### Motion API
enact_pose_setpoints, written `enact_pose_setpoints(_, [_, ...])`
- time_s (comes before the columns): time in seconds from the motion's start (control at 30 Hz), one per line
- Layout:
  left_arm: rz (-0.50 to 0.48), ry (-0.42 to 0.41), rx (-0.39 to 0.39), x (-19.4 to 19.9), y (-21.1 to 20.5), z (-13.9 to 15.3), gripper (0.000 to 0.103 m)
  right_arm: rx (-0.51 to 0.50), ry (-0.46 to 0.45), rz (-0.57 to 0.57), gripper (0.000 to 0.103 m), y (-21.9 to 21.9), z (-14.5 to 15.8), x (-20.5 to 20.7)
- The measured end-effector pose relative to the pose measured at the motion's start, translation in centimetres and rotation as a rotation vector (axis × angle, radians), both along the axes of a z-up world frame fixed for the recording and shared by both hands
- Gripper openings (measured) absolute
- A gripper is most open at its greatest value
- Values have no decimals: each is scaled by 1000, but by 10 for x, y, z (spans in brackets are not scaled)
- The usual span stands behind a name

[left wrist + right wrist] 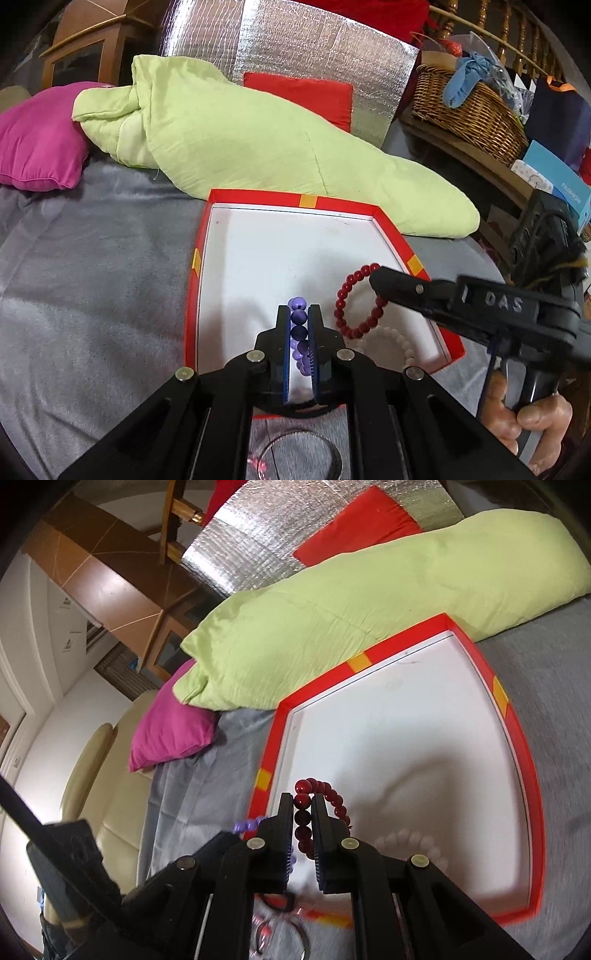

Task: Organize jewelry
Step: 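Lift both bracelets into the red box and open both tools to release them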

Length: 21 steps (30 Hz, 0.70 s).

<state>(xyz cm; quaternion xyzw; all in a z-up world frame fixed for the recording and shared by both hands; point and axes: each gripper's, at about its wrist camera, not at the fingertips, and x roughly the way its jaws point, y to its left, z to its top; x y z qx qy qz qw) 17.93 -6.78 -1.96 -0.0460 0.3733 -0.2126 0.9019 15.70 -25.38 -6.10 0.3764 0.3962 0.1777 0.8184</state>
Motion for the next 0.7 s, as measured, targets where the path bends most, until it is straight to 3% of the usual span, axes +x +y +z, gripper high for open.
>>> enact_pose_setpoints(0.5, [47, -5, -12, 14, -12, -4, 11, 2, 87, -173, 14, -49, -26, 19])
enact_pose_setpoints(0.57, [53, -10, -10, 13, -13, -3, 18, -1, 94, -187, 15, -55, -26, 17])
enact_pose_setpoints(0.63, [62, -19, 0, 10, -15, -1, 46, -6, 98, -196, 17, -58, -26, 16])
enact_pose_setpoints(0.7, [69, -35, 21, 7, -16, 1, 53, -7, 97, -198, 22, -62, -24, 13])
